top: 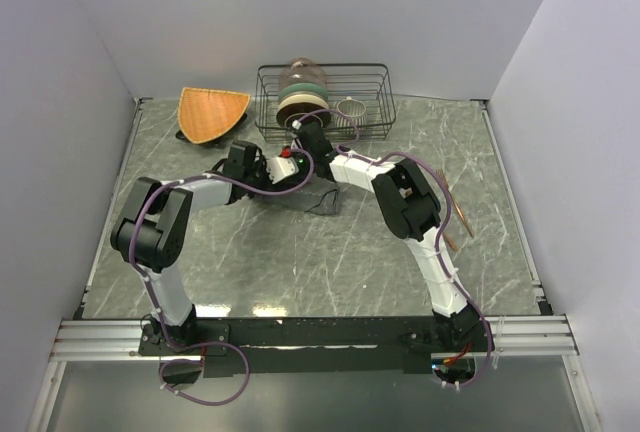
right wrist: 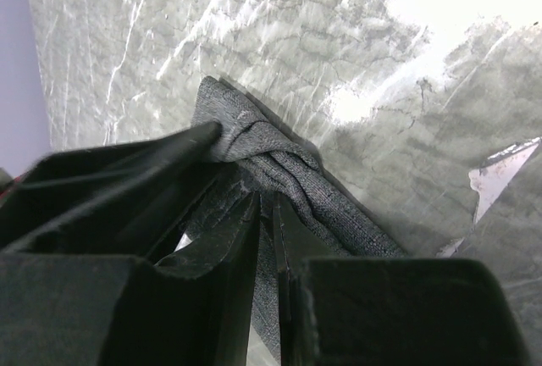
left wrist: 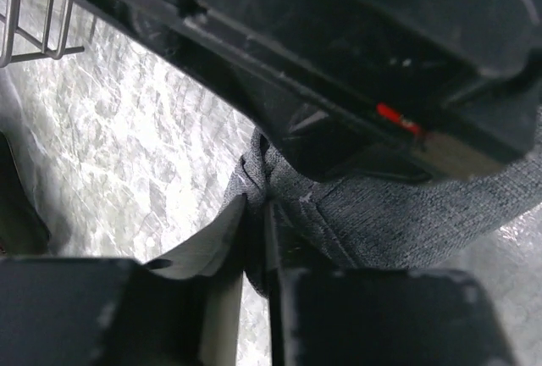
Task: Fold the napkin into a case and place the utensils inside
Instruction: Smooth out the smaller rectangle-folded napkin at the center of the board.
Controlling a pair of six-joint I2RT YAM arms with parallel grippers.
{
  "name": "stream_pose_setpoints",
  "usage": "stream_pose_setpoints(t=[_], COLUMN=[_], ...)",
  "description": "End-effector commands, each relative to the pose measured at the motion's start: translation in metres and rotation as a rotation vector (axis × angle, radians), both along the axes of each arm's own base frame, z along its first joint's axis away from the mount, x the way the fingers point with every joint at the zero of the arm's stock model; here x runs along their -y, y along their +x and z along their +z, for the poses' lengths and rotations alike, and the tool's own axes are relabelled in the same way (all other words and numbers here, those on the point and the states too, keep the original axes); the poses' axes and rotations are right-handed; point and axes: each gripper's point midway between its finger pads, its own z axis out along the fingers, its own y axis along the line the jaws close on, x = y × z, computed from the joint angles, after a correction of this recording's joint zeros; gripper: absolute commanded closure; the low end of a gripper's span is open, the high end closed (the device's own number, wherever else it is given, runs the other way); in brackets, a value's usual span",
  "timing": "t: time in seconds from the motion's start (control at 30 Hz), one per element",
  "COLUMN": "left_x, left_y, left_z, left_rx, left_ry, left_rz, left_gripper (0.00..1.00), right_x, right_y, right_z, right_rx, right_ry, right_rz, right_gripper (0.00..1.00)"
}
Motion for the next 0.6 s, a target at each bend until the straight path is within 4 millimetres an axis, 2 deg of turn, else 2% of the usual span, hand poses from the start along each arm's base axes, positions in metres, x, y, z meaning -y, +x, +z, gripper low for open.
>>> stream_pose_setpoints(t=[0.0, 0.07, 0.1, 0.3, 0.43, 0.57], left_x=[-0.002, 0.0, 0.001, 0.008, 0.012, 0.015], left_y=[0.013, 0.011, 0.011, 0.006, 0.002, -0.001], left_z=[0.006, 0.008, 0.01, 0.026, 0.039, 0.047], left_rx=[0.054, 0.053, 0.055, 0.063, 0.069, 0.056], left_ry=[0.03, 0.025, 0.021, -0.011, -0.037, -0.063], left_rz=[-0.004, -0.016, -0.021, -0.049, -0.063, -0.062], left_gripper=[0.87, 0.93, 0.99, 0.99, 0.9, 0.92], right_x=[0.003, 0.002, 0.003, 0.002, 0.002, 0.002], right_y=[0.01, 0.011, 0.011, 0.013, 0.013, 0.014], right_z=[-0.014, -0.014, -0.015, -0.015, -0.015, -0.014], right_rx=[0.014, 0.017, 0.014, 0.02, 0.022, 0.025], right_ry=[-0.047, -0.048, -0.049, -0.051, -0.056, -0.057], right_rz=[-0.028, -0.029, -0.029, -0.03, -0.028, -0.034], right_gripper=[0.8, 0.8, 0.8, 0.8, 0.8, 0.8])
